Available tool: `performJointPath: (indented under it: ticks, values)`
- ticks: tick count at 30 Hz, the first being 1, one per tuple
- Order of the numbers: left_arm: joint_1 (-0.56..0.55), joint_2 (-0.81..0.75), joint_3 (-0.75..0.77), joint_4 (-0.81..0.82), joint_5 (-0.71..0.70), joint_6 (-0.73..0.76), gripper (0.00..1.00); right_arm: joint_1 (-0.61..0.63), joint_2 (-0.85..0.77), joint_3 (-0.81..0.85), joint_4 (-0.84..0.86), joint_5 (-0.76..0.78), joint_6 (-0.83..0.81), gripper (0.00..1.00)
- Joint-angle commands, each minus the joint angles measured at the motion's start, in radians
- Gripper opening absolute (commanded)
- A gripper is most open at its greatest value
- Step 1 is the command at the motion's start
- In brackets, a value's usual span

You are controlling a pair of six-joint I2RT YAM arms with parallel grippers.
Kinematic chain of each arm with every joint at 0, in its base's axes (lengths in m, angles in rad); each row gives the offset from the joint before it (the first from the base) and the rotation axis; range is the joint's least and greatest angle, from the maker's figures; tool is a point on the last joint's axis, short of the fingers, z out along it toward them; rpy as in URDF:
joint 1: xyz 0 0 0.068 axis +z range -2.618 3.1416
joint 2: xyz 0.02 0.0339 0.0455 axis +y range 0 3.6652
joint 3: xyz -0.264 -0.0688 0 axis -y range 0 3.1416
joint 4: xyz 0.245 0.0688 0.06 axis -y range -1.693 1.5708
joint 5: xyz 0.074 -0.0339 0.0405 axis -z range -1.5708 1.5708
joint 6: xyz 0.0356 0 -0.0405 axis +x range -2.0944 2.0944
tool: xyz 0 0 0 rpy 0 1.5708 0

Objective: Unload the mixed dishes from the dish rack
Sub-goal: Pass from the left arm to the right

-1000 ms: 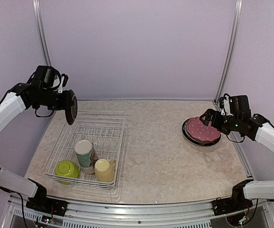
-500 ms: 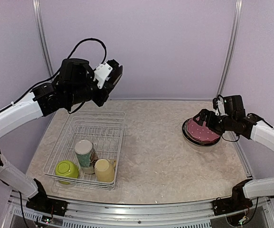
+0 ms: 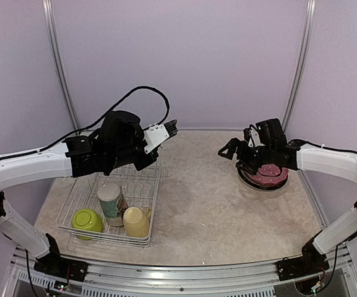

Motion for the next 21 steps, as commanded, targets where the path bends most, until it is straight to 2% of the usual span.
performJointPath:
  ticks: [1,5,11,21]
  values:
    - [-0.015,0.015,0.009,0.116,-0.040,0.039,0.00,0.038,0.092,0.079,0.130,-0.126,0.214,1.00]
    - [-0.021,0.036,0.008,0.110,-0.043,0.044,0.00,0.084,0.132,0.111,0.249,-0.169,0.288,1.00]
    - [-0.034,0.060,-0.004,0.118,-0.055,0.062,0.00,0.150,0.197,0.240,0.238,-0.174,0.289,1.00]
    - [-0.061,0.122,0.006,0.110,-0.076,0.074,0.00,0.203,0.241,0.296,0.288,-0.164,0.339,1.00]
